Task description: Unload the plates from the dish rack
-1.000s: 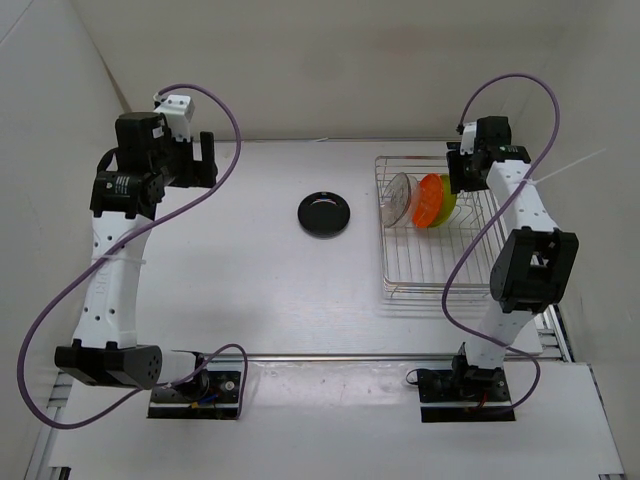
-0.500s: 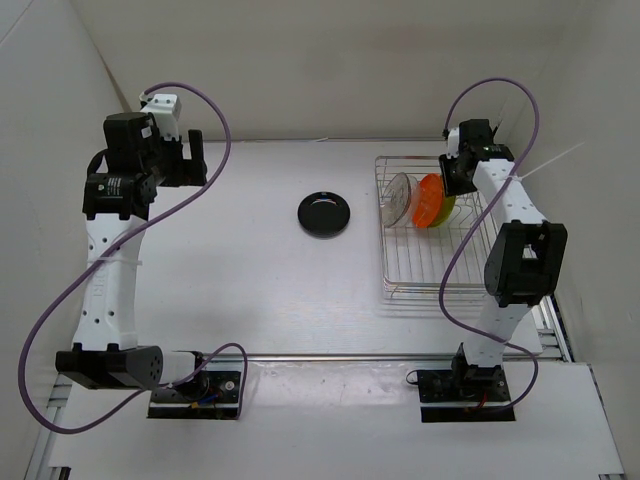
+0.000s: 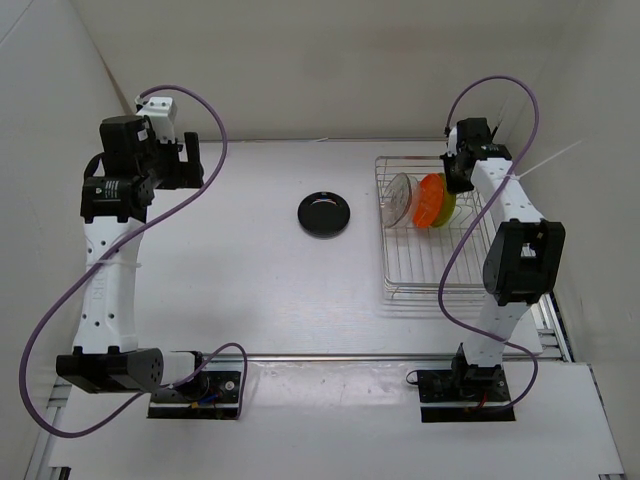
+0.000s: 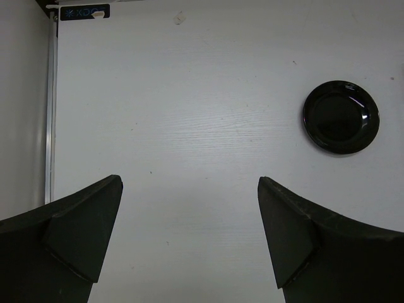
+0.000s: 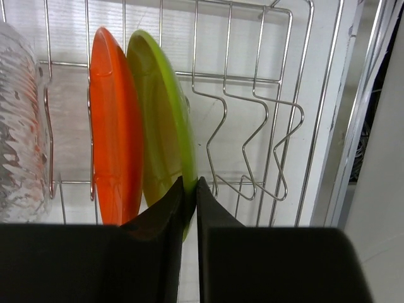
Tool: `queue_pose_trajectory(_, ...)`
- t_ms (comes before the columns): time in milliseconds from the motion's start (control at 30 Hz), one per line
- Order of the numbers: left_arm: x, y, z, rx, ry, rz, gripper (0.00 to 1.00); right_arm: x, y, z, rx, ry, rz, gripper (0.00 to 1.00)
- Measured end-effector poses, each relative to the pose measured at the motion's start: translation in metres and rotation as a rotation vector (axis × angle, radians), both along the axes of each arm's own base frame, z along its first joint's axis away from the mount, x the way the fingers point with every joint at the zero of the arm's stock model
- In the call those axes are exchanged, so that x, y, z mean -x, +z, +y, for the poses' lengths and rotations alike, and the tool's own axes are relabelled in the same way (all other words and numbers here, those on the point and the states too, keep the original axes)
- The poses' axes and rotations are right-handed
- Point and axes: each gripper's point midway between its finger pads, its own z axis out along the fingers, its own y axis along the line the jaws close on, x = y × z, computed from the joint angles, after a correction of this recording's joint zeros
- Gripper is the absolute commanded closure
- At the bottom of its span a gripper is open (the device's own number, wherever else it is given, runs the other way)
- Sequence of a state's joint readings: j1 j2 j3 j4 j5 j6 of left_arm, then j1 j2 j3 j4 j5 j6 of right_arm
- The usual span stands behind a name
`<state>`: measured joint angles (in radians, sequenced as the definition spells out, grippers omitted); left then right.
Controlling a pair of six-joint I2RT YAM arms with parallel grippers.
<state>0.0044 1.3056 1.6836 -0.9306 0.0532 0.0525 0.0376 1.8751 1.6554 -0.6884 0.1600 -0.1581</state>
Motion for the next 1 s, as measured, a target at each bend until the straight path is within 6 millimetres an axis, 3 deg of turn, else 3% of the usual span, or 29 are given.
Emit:
queue_pose_trajectory(300,0.001,0.005,0.002,0.007,0.001,-0.020,0.01,-0.001,0.004,-0.003,0.013,-0.038,-0.007,1.00)
queue_pose_trajectory(533,0.000,0.005,0.001,0.011,-0.006,-0.023,0.01,0.000,0.011,-0.004,0.068,-0.071,-0.006,1.00)
queue_pose_trajectory(867,0.000,0.005,-0.002,0.021,-0.025,-0.022,0.01,-0.012,0.078,-0.026,0.170,-0.152,-0.104,1.00)
queue_pose_trajectory(1000,-0.001,0.005,-0.005,0.022,-0.043,-0.022,0.01,-0.002,0.100,-0.038,0.234,-0.172,-0.126,1.00)
